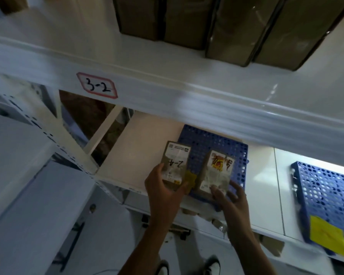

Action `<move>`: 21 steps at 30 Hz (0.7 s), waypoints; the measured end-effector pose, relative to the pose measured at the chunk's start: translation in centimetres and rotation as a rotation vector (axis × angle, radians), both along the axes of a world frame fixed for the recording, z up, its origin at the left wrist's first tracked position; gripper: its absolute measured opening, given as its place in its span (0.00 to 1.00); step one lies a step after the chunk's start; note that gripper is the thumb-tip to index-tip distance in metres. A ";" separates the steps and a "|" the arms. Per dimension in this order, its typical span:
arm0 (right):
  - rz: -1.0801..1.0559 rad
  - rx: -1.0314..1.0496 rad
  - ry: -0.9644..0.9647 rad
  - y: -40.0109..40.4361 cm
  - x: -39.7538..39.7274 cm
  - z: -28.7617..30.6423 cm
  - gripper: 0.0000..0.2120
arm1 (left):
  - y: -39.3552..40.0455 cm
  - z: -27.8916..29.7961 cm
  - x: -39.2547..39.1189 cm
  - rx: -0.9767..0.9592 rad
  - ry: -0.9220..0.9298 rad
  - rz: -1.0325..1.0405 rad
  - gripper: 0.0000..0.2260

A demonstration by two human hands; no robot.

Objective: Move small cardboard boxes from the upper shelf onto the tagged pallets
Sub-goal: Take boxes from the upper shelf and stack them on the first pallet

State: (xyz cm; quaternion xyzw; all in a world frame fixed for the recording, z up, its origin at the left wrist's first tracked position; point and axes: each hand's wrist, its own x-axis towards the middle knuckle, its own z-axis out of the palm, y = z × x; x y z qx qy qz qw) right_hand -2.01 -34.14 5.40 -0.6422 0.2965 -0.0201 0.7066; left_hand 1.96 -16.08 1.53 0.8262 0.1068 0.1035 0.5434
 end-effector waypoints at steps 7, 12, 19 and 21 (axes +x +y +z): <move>-0.096 -0.164 0.084 -1.8 9.6 -1.8 0.28 | -2.2 -0.8 10.1 0.055 0.115 -0.070 0.39; -0.038 -0.245 0.103 -3.3 13.8 -3.2 0.25 | -4.3 -1.1 14.2 -0.007 0.148 -0.109 0.35; 0.073 0.006 0.199 -3.8 16.1 -4.5 0.08 | -5.0 -1.2 15.1 -0.199 0.188 -0.125 0.29; 0.104 -0.108 0.169 -3.9 16.5 -4.8 0.19 | -4.4 -1.6 15.0 -0.044 0.223 -0.118 0.27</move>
